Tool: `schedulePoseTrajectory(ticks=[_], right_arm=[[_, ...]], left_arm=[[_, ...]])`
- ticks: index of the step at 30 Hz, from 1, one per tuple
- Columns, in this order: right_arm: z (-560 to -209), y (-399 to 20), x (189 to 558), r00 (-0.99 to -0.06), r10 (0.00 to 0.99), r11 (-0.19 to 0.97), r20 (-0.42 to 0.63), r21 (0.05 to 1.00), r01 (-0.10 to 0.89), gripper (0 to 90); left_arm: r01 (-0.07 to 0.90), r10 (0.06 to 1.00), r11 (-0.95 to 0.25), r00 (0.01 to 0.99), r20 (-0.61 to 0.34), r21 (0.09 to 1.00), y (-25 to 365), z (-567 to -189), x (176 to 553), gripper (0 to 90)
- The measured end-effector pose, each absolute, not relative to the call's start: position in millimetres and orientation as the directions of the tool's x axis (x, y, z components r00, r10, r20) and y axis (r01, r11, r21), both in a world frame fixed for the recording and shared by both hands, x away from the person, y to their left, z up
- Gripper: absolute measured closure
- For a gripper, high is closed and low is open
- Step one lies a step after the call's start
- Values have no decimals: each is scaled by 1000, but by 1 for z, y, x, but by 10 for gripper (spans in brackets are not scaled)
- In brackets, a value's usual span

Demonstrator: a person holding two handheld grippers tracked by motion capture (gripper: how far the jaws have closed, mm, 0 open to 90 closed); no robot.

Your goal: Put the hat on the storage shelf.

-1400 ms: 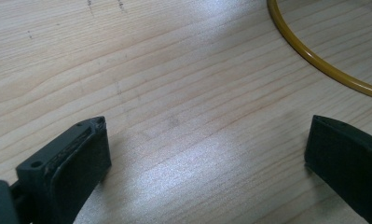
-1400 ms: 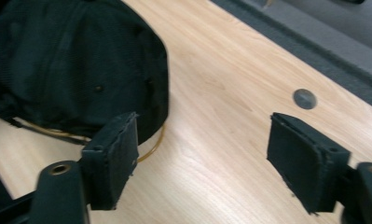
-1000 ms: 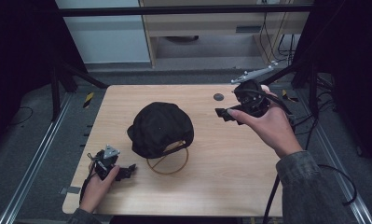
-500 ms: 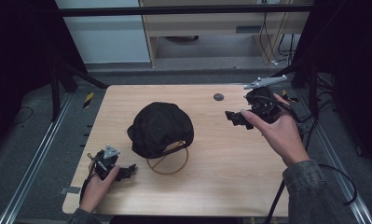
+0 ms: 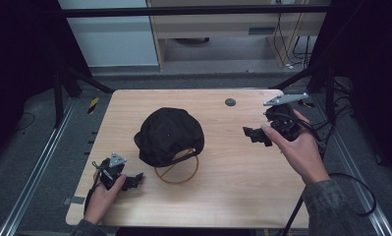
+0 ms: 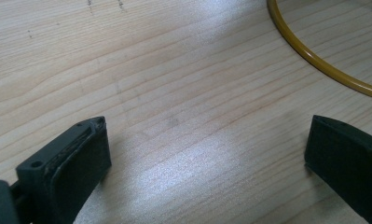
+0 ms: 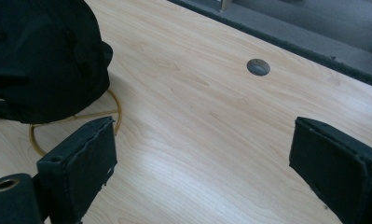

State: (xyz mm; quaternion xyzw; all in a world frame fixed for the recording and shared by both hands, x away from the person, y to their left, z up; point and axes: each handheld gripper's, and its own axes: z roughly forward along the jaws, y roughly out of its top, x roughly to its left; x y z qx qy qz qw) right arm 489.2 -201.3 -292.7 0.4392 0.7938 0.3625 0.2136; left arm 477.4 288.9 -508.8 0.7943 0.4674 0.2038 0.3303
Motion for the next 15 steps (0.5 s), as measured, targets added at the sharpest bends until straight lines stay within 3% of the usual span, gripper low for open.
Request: schedulePoseTrajectory(ticks=[15], right_arm=[[-333, -210, 479, -507, 862, 344, -21, 759, 553, 104]], left_arm=[[608, 876, -349, 482, 17, 713, 289, -509, 477, 0]])
